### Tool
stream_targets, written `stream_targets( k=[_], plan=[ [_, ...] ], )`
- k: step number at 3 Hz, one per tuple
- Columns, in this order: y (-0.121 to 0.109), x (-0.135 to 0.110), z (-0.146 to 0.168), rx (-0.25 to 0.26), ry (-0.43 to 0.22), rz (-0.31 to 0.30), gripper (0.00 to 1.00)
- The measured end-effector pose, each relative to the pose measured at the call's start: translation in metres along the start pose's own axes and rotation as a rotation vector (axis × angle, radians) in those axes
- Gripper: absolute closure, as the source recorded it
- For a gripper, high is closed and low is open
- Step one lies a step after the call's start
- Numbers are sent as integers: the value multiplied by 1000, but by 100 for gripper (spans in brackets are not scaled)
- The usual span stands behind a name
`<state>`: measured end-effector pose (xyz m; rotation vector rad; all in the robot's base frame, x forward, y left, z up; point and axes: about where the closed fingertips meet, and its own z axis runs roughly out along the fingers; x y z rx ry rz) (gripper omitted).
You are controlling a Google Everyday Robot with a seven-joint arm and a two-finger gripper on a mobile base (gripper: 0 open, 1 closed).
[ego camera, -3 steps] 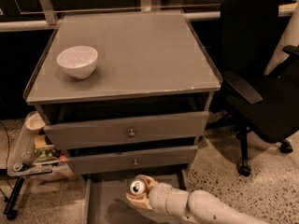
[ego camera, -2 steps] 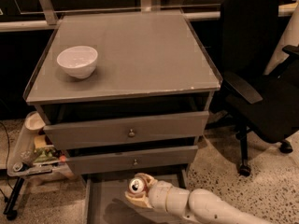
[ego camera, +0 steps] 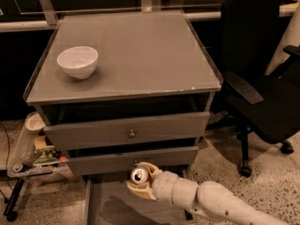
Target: Pick coke can from bottom drawer and place on counter
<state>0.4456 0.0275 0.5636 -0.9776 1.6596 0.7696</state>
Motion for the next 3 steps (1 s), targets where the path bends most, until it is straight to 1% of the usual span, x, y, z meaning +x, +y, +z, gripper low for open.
stream_targets(
  k=[1, 2, 3],
  plan=[
    [0, 0, 0, 0, 0, 0, 100],
    [-8, -24, -9, 0, -32, 13, 100],
    [-25, -58, -29, 30, -64, 7, 100]
  ],
)
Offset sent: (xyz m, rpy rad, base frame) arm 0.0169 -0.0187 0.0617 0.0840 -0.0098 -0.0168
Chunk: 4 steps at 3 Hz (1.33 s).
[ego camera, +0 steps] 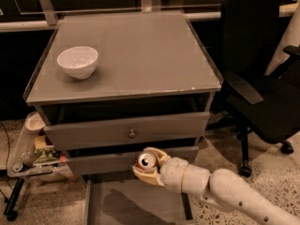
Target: Pick coke can from bottom drawer and place on counter
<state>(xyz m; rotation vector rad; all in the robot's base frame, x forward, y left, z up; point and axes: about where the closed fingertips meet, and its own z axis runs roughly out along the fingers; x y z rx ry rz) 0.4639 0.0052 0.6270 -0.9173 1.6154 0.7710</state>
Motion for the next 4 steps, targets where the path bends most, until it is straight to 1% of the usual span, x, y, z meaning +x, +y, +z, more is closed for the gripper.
stream_targets(
  k=[2, 3, 4],
  plan=[
    [-33, -67, -30, 62, -13, -66, 100],
    [-33, -72, -30, 57, -13, -68, 100],
    [-42, -107, -39, 50, -37, -78, 100]
  ],
)
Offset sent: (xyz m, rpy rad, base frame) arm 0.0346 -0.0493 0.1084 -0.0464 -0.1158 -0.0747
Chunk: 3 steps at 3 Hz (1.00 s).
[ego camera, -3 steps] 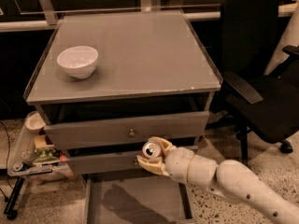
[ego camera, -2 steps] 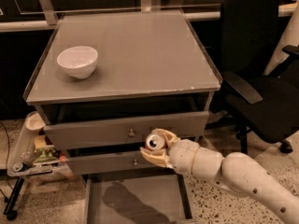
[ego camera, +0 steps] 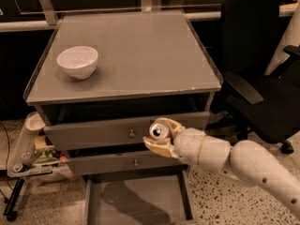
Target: Pick coke can from bottom drawer and place on counter
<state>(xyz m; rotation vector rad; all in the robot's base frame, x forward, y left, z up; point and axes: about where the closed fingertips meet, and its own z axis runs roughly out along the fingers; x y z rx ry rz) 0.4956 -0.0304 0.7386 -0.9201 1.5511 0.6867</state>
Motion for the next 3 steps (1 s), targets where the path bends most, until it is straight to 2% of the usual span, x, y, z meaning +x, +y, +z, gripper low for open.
stream_targets(
  k=[1, 3],
  plan=[
    [-18, -39, -12, 22, -34, -25, 100],
    [-43, -119, -29, 39, -44, -151, 100]
  ],
)
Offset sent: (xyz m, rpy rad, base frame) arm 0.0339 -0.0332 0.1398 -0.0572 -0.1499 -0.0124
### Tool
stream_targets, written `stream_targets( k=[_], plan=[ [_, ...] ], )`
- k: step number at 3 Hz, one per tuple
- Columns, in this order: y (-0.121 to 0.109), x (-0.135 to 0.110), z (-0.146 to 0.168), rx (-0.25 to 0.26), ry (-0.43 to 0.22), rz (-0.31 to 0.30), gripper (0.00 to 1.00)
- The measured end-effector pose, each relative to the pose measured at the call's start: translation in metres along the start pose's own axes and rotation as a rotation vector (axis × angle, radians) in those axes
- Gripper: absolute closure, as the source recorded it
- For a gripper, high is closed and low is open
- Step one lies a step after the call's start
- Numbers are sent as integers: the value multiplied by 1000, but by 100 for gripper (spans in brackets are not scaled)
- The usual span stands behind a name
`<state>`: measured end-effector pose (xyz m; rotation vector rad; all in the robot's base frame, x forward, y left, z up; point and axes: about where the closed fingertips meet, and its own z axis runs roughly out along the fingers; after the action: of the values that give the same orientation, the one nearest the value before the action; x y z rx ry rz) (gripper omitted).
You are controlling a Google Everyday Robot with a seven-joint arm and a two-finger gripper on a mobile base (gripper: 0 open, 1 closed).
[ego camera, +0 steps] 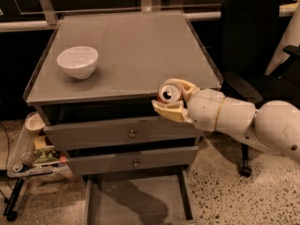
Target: Pick coke can from bottom drawer and place on counter
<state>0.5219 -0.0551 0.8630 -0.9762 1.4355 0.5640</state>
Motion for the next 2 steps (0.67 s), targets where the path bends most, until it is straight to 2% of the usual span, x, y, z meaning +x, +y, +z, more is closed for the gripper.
stream_targets(
  k=[1, 2],
  plan=[
    [-2, -2, -1, 2, -2, -2, 100],
    [-19, -20, -4, 9, -30, 4, 100]
  ],
)
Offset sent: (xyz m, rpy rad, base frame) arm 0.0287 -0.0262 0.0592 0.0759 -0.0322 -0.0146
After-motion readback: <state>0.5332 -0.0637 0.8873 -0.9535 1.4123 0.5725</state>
